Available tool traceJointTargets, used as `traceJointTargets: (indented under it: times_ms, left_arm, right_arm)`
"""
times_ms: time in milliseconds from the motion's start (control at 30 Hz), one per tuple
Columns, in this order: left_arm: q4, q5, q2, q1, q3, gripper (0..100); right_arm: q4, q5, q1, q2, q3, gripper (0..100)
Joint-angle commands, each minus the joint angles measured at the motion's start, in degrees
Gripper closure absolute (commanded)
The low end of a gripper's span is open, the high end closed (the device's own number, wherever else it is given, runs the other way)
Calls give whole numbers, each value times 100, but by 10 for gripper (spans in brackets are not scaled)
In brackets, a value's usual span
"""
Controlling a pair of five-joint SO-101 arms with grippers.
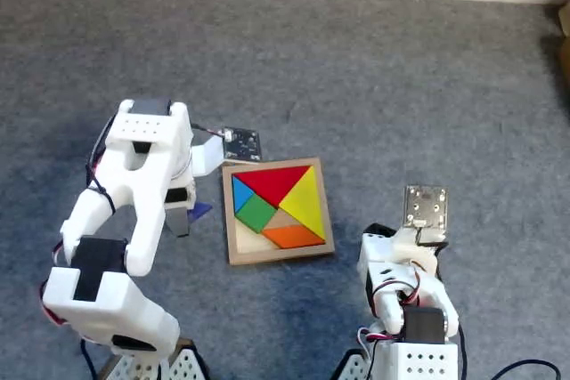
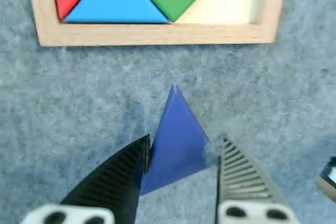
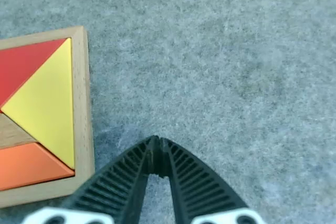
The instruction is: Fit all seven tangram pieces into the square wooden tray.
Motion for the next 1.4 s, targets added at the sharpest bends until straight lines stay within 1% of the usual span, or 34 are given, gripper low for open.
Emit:
traceJointTargets:
  times_ms: [0,333,500,600,667,800,1133,1233,1367]
  left_arm:
    - [343,53,-57,505,-374,895]
    - [387,62,-4,1903,-365,893]
    - [352,70,4,2413,-356,891]
    - [26,475,13,2642,-356,890]
    - [-149,695,13,2712,-356,863]
    - [-387,756,13,2659,-356,736]
    - [-387,782,-57,2571,-365,731]
    - [-431,1213,-48,2571,-523,753]
    - [-422,1618,4,2598,-567,760]
  right_arm:
    - [-163,-44,101,-48,822,987]
    - [-163,-44,101,-48,822,987]
    - [-163,-44,101,-48,822,987]
    - [-163,-44,101,-48,822,987]
    - [-163,-44,101,-48,822,987]
    - [-163,-44,110,-48,822,987]
    - [-163,-44,110,-48,822,987]
    - [-163,-44,110,-48,822,987]
    - [-163,-44,110,-48,822,987]
